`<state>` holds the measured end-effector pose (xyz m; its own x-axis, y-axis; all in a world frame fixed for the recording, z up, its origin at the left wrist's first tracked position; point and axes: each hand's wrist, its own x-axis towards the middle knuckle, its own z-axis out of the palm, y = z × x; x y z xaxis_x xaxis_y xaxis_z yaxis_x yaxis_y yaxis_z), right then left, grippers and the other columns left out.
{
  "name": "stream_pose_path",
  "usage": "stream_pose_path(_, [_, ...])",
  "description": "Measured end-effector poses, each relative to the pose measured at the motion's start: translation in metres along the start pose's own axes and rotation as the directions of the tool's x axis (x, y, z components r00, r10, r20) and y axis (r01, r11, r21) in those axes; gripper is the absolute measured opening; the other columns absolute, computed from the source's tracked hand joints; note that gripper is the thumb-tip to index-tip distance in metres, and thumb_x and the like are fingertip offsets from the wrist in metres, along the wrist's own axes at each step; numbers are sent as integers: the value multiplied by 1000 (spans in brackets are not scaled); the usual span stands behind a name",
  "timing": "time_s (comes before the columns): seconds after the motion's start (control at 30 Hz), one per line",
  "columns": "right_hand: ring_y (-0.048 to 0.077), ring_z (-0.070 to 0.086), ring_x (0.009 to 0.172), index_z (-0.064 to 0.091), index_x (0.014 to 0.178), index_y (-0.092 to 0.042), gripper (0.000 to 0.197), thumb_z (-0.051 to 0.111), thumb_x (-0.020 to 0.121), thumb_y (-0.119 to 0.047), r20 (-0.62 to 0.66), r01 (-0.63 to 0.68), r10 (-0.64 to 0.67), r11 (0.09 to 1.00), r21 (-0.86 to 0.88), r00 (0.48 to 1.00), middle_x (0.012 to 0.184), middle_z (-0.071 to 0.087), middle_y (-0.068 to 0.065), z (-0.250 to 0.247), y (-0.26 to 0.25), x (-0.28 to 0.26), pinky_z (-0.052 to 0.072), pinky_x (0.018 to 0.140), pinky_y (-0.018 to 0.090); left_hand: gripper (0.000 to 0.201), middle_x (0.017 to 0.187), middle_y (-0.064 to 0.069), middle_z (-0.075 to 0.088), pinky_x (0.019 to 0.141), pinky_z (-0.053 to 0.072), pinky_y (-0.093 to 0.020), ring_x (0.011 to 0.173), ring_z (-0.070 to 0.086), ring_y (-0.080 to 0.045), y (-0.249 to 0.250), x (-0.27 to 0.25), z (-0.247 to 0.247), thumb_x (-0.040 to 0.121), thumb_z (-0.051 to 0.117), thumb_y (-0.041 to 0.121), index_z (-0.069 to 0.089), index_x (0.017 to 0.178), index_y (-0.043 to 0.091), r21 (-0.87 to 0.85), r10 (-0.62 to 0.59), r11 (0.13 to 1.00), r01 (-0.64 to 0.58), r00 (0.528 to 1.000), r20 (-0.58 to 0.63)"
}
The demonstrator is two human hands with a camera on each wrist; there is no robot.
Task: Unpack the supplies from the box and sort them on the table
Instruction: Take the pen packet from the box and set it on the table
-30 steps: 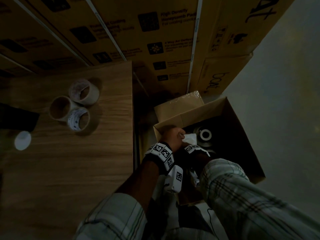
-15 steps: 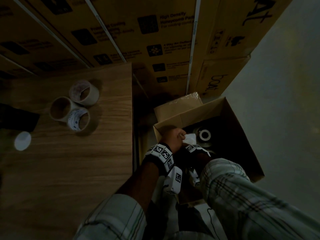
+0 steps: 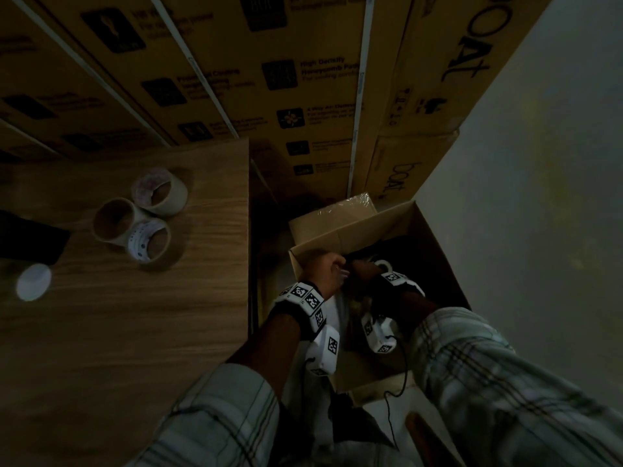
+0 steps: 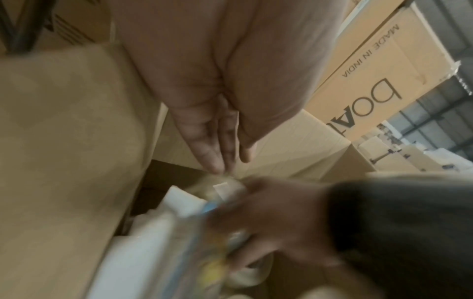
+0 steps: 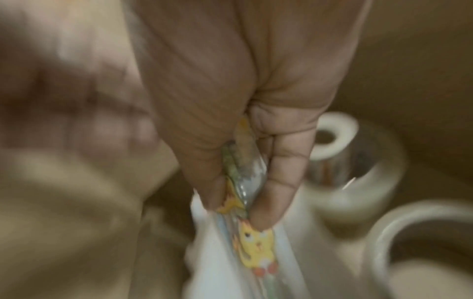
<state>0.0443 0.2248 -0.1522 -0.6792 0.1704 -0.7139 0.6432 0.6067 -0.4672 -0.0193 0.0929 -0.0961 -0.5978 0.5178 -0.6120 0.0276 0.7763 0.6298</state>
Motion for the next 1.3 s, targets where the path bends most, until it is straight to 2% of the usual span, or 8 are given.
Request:
stream_pose_path(0.17, [33, 61, 108, 65, 109, -6, 26, 61, 88, -21, -67, -111, 138, 946, 304, 988, 114, 65, 18, -39, -4, -34, 49, 85, 33, 42, 136, -17, 52, 102, 43, -37, 123, 51, -32, 11, -13, 11, 93, 56, 23, 50, 132, 8, 318, -63, 948, 13, 987, 146])
stream_pose_path(0.27, [38, 69, 88, 66, 77, -12, 10, 68, 83, -19, -76, -76, 117, 909, 409, 990, 87, 68, 19, -59, 5, -53, 57, 79, 48, 49, 133, -9, 57, 95, 51, -39, 107, 60, -26, 7, -14, 32, 81, 60, 57, 45, 124, 39, 419, -148, 906, 51, 968, 203])
stream_pose_path(0.47, [21, 64, 59, 64, 78, -9, 9, 64, 87, -9, -147, 29, 73, 802, 597, 986, 77, 65, 16, -73, 21, -74, 58, 70, 43, 80, 138, -12, 51, 102, 44, -38, 121, 53, -33, 10, -17, 50, 78, 67, 54, 39, 138, 10, 210, -263, 955, 211, 929, 259])
stream_pose_path(0.53, [26, 64, 61, 65, 81, -4, 8, 64, 87, -9, -154, 21, 97, 780, 625, 983, 79, 64, 19, -70, 26, -75, 57, 75, 50, 82, 120, -16, 64, 93, 53, -43, 104, 64, -34, 10, -11, 58, 67, 70, 60, 51, 129, 9, 105, -254, 966, 234, 933, 256])
stream_pose_path(0.73, [31, 65, 74, 62, 82, -8, 12, 66, 86, -19, -156, 5, 142, 722, 692, 978, 84, 65, 19, -66, 26, -73, 57, 76, 50, 41, 72, -1, 52, 46, 47, -11, 59, 53, -10, 20, -23, 40, 89, 62, 11, 52, 122, -10, -28, -224, 972, 232, 961, 160])
stream_pose_path(0.83, [27, 66, 87, 62, 104, -5, 32, 69, 84, -29, -172, -9, 141, 797, 604, 975, 103, 67, 17, -63, 23, -66, 58, 71, 38, 47, 89, -10, 61, 64, 57, -28, 73, 63, -22, 25, -33, 22, 82, 71, 17, 51, 122, 0, -108, -235, 963, 248, 964, 122])
stream_pose_path(0.97, [33, 57, 115, 37, 139, -18, 72, 68, 81, -45, -225, -62, 154, 927, 370, 962, 131, 54, 11, -64, 5, -67, 50, 84, 32, 46, 86, -12, 59, 48, 48, -25, 59, 57, -17, 31, -46, -1, 82, 72, 22, 50, 118, 3, -251, -182, 946, 207, 976, 120])
stream_pose_path(1.3, [26, 29, 139, 53, 129, -34, 58, 30, 78, -50, -373, 186, -354, 890, -417, 858, 146, 44, -5, -59, -65, -135, 15, 110, 58, 21, 58, -11, 51, 36, 39, -15, 30, 47, -11, 47, -91, -48, 93, 60, 20, 55, 75, 11, -464, -83, 884, 51, 995, -49])
